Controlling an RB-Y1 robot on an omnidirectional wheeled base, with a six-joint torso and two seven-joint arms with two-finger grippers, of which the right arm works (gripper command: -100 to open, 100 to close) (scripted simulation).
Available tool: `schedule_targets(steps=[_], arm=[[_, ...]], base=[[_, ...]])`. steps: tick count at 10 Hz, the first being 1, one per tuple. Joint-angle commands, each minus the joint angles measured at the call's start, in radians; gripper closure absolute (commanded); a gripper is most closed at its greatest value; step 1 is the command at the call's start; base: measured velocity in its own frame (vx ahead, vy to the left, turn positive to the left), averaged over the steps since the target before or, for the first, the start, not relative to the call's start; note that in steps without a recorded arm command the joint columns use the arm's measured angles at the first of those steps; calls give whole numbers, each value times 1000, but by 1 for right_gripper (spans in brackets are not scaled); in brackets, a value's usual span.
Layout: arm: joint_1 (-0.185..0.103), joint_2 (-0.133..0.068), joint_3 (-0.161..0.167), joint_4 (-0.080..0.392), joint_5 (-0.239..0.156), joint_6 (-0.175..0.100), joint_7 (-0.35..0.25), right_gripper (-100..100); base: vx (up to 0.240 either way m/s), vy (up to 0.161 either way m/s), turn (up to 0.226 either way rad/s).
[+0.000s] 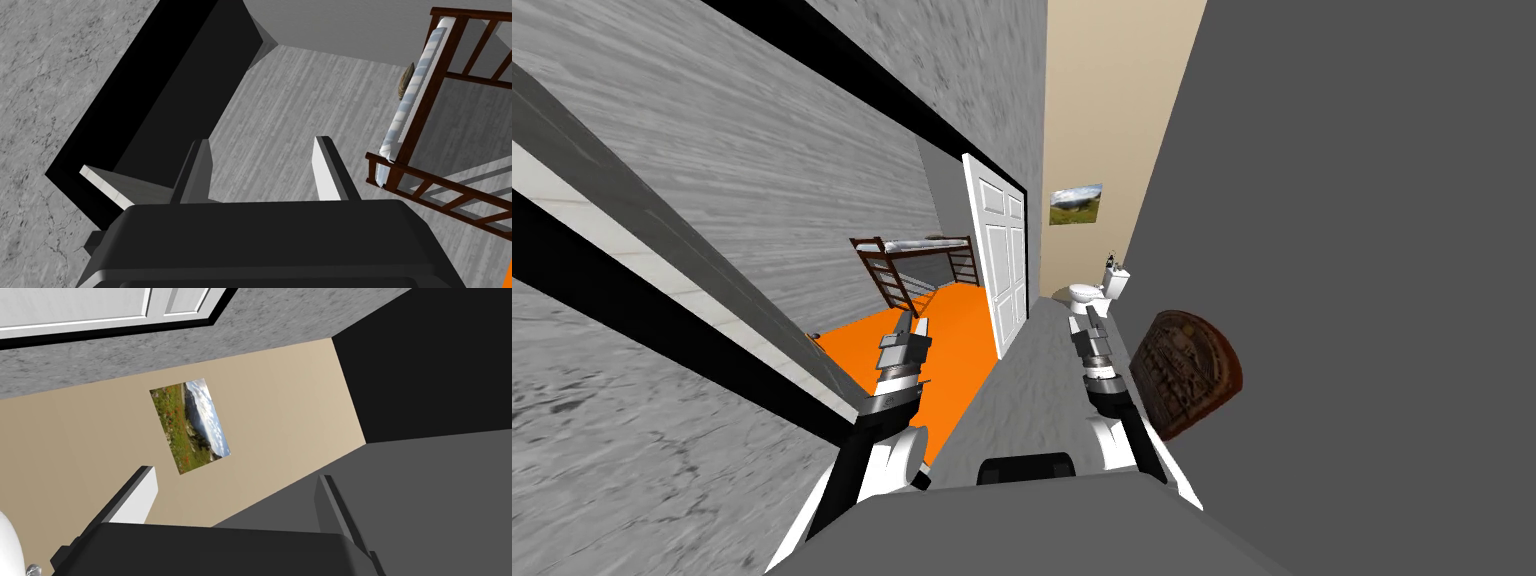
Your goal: Push the door open
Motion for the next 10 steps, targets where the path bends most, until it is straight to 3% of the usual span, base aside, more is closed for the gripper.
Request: schedule_targets(steps=[1,10], arm=[[-15,-9,15,35,-3,-11,-2,-100],[-96,-44,159,235,-9,-57,-1,-100]], base=[[130,6,8],[154,-7,10]])
